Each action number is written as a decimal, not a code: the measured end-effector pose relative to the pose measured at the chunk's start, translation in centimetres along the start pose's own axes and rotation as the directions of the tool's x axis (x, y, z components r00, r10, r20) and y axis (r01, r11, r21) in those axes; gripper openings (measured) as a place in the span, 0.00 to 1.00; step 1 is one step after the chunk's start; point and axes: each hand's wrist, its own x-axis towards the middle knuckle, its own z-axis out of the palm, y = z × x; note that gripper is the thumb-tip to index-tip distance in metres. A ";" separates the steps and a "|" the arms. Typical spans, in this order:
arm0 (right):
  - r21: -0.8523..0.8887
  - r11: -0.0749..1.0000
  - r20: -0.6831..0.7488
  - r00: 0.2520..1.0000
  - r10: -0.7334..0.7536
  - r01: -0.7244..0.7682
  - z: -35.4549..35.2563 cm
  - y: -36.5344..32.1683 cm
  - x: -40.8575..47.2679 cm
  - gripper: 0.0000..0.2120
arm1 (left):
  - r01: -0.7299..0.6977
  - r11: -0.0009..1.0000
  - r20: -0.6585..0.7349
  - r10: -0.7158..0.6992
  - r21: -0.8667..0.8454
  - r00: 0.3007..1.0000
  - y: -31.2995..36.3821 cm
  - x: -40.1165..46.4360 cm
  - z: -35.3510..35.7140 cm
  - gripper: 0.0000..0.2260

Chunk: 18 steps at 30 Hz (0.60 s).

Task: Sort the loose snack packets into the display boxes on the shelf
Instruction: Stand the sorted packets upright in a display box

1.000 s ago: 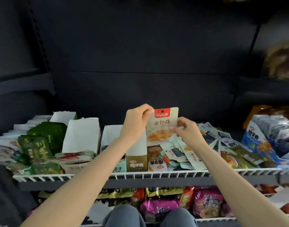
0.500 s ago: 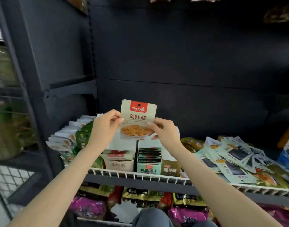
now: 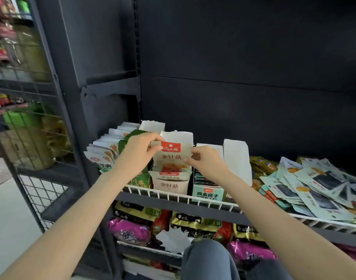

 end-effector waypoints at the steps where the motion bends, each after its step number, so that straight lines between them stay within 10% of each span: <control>1: -0.029 1.000 0.000 1.000 -0.005 0.005 -0.1 0.1 0.0 0.09 | -0.019 0.999 0.037 0.018 0.027 0.999 0.0 -0.1 -0.1 0.08; 12: 0.134 0.991 0.181 0.982 -0.046 0.022 -3.0 0.8 -1.7 0.09 | -0.058 0.991 0.245 0.026 0.123 0.969 3.0 -0.3 0.4 0.06; 18: 0.172 0.981 -0.084 0.991 0.101 -0.086 -8.1 5.3 -4.8 0.10 | -0.097 0.995 0.204 0.101 -0.028 0.974 8.5 0.6 4.8 0.07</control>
